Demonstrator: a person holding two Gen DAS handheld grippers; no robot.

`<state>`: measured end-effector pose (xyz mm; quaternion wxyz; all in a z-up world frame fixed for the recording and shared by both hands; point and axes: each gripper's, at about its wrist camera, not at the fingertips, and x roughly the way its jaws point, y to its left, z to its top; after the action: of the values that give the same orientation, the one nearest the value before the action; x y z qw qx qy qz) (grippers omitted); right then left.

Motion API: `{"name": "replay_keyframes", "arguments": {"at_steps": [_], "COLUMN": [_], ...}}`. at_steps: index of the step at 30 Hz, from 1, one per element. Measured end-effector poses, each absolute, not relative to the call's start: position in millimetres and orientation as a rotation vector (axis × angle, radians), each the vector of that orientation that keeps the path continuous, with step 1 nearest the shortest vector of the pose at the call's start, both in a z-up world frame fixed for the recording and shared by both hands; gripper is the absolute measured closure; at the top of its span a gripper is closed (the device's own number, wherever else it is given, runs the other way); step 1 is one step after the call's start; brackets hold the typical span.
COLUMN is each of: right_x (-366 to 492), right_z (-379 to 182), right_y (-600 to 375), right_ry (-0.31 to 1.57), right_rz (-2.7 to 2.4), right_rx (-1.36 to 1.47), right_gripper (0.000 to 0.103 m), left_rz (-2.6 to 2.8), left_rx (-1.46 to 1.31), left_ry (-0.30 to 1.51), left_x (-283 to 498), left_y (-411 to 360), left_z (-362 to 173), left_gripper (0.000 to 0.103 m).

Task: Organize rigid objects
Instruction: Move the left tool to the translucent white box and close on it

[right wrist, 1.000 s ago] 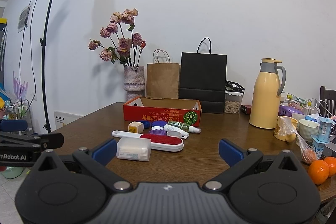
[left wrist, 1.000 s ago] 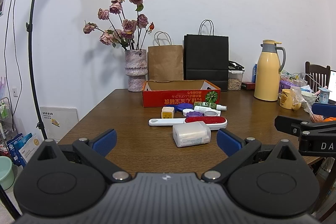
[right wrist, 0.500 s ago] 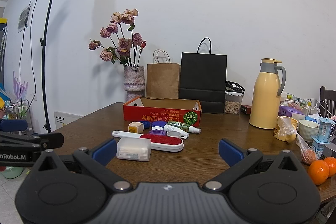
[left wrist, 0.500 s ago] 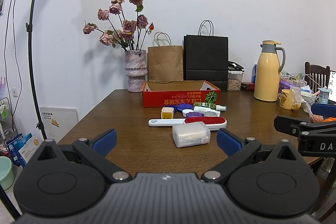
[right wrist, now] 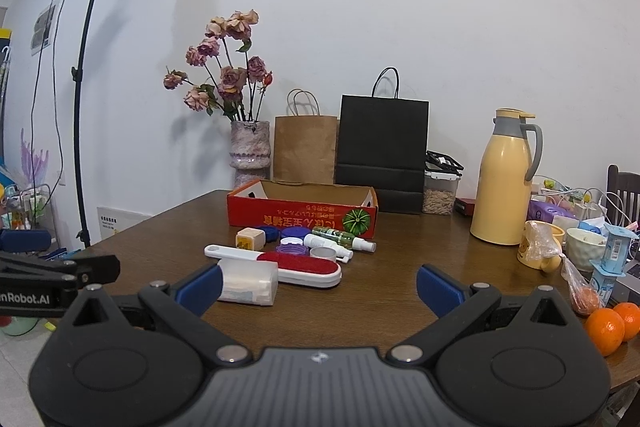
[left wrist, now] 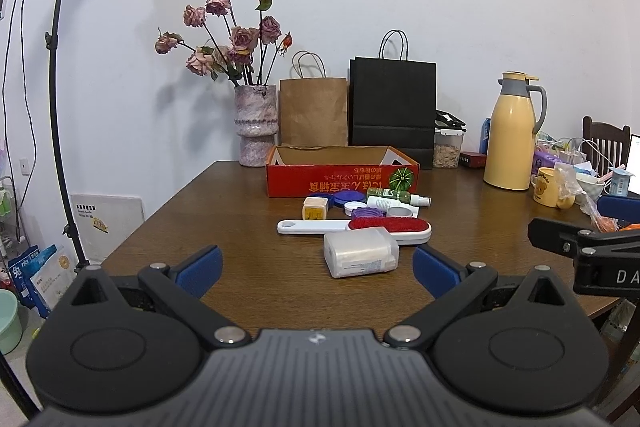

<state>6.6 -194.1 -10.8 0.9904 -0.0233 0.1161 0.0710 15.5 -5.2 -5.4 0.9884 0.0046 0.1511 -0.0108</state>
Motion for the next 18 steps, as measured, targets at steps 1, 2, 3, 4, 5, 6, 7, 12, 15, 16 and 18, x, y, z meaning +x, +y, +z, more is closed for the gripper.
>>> {"name": "replay_keyframes", "arguments": {"at_steps": [1, 2, 3, 4, 5, 6, 7, 12, 15, 16, 18], "right_x": [9, 11, 12, 15, 17, 19, 22, 33, 39, 41, 45], "right_z": [-10, -11, -11, -12, -12, -13, -13, -17, -18, -19, -20], "right_y": [-195, -196, -197, -197, -198, -198, -199, -202, -205, -205, -207], "right_ry": [0.235, 0.236, 0.237, 0.239, 0.242, 0.244, 0.247, 0.259, 0.266, 0.269, 0.271], "right_rz": [0.141, 0.139, 0.139, 0.138, 0.137, 0.136, 0.136, 0.136, 0.135, 0.137, 0.135], "right_rx": [-0.046, -0.046, -0.046, -0.046, -0.046, -0.046, -0.045, -0.044, -0.047, -0.047, -0.048], "right_gripper": [0.000, 0.000, 0.000, 0.000, 0.000, 0.000, 0.000, 0.000, 0.000, 0.000, 0.000], "left_rz": [-0.022, -0.023, -0.023, -0.023, -0.023, -0.023, -0.022, -0.022, -0.025, -0.026, -0.025], "left_rx": [0.009, 0.009, 0.009, 0.008, 0.007, 0.007, 0.007, 0.006, 0.003, 0.004, 0.002], "left_ry": [0.306, 0.308, 0.310, 0.314, 0.318, 0.321, 0.326, 0.349, 0.361, 0.365, 0.371], "left_x": [17, 20, 22, 25, 28, 30, 32, 46, 53, 56, 62], "left_y": [-6, -6, -6, -6, -7, -7, -8, -10, -12, -13, -15], "left_z": [-5, -5, -6, -6, -6, -8, -8, -12, -15, -15, -16], "left_gripper": [0.000, 0.000, 0.000, 0.000, 0.000, 0.000, 0.000, 0.000, 0.000, 0.000, 0.000]}}
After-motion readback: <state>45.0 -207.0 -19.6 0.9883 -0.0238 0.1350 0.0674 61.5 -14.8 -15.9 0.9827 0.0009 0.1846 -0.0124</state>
